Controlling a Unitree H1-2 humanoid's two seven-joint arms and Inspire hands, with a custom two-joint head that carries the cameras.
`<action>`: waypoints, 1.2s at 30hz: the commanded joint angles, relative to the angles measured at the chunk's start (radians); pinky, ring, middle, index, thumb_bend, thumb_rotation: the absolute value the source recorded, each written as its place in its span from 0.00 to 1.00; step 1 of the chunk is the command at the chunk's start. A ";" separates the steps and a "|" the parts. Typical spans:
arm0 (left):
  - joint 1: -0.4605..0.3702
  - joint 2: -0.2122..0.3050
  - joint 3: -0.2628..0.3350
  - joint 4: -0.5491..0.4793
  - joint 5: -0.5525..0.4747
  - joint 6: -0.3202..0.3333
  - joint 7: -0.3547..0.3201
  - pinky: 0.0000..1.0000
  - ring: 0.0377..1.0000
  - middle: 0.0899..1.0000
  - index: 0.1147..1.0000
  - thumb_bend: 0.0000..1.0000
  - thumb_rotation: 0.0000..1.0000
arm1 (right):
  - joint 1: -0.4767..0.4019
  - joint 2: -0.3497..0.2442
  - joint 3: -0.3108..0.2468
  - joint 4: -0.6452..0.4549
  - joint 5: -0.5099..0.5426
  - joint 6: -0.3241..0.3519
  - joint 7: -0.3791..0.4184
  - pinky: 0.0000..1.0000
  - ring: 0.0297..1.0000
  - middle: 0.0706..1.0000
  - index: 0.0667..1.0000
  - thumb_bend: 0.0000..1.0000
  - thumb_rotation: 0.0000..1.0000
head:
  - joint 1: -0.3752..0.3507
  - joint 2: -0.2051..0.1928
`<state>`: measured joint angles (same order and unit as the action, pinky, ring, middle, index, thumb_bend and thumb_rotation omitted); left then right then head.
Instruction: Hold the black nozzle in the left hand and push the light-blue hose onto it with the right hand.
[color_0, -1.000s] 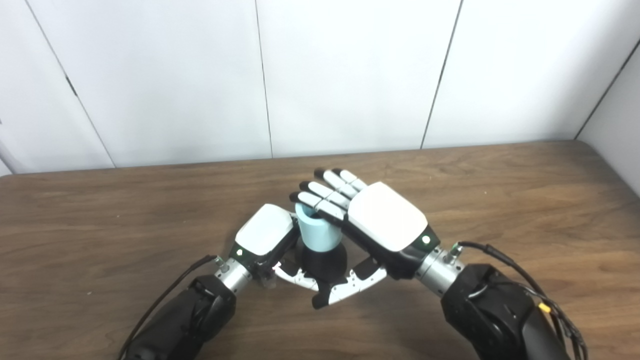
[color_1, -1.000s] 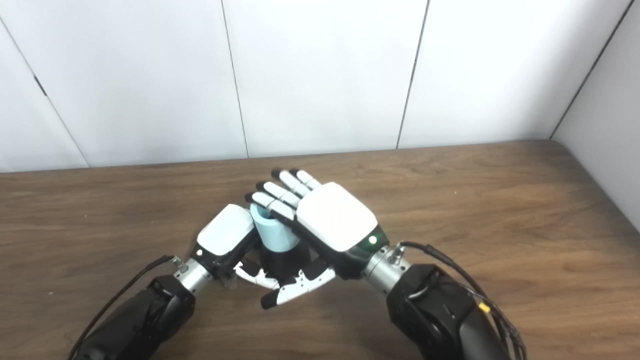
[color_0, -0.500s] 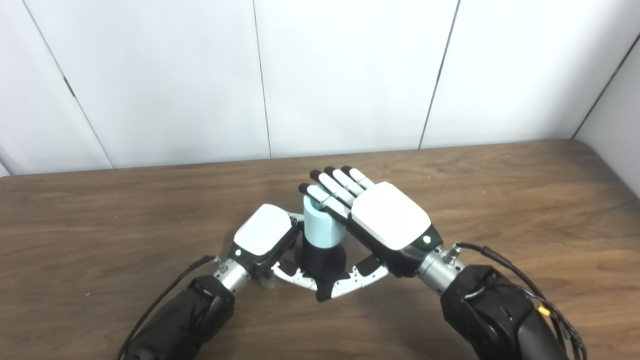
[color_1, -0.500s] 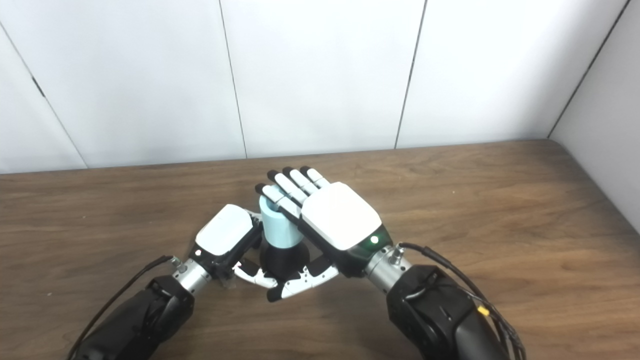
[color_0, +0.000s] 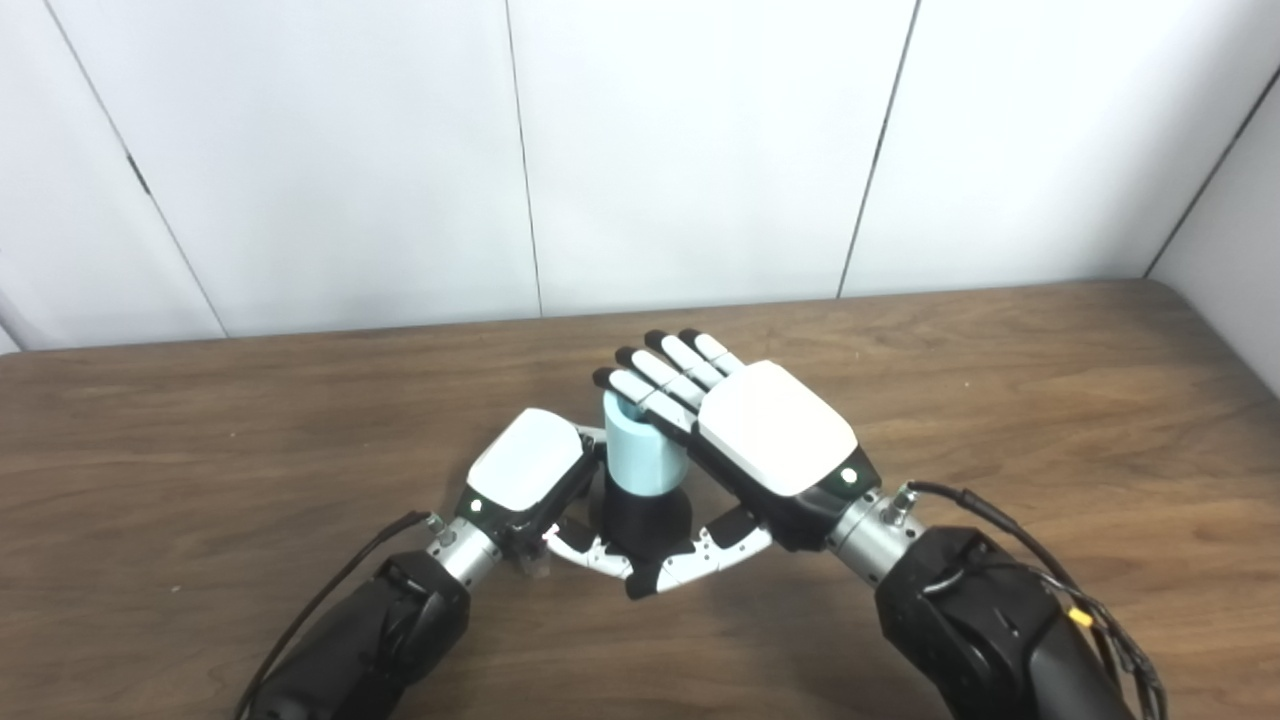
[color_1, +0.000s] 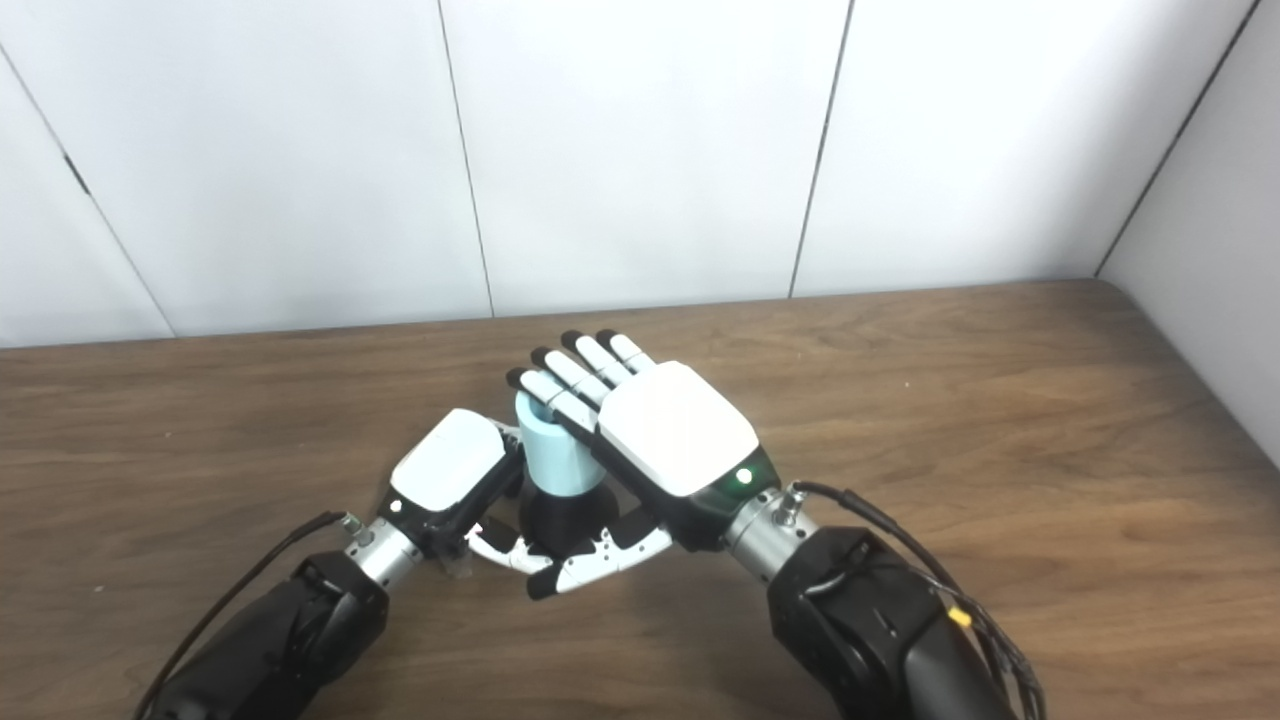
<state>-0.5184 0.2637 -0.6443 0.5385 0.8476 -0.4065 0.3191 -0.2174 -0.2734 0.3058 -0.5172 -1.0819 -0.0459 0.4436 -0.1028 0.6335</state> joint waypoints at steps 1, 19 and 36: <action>0.217 -0.025 -0.109 0.101 0.032 0.005 -0.113 0.32 0.37 0.40 0.48 0.50 0.00 | 0.033 -0.055 0.046 0.082 0.037 0.002 0.154 1.00 1.00 0.91 0.87 0.91 0.86 | -0.003 0.002; 0.216 -0.028 -0.110 0.105 0.036 0.007 -0.103 0.30 0.37 0.39 0.48 0.50 0.00 | 0.025 -0.083 0.093 0.063 0.069 0.060 0.171 0.93 0.91 0.83 0.79 0.93 0.85 | -0.002 0.001; 0.209 -0.026 -0.112 0.133 0.041 0.001 -0.095 0.30 0.37 0.39 0.48 0.50 0.00 | 0.072 -0.082 0.107 0.066 0.025 0.054 0.073 0.97 1.00 0.95 0.90 0.87 0.79 | -0.004 -0.004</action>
<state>-0.5181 0.2625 -0.6475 0.5369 0.8476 -0.4054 0.3189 -0.2128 -0.3193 0.3673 -0.5119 -1.0475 0.0315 0.4157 -0.1058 0.6289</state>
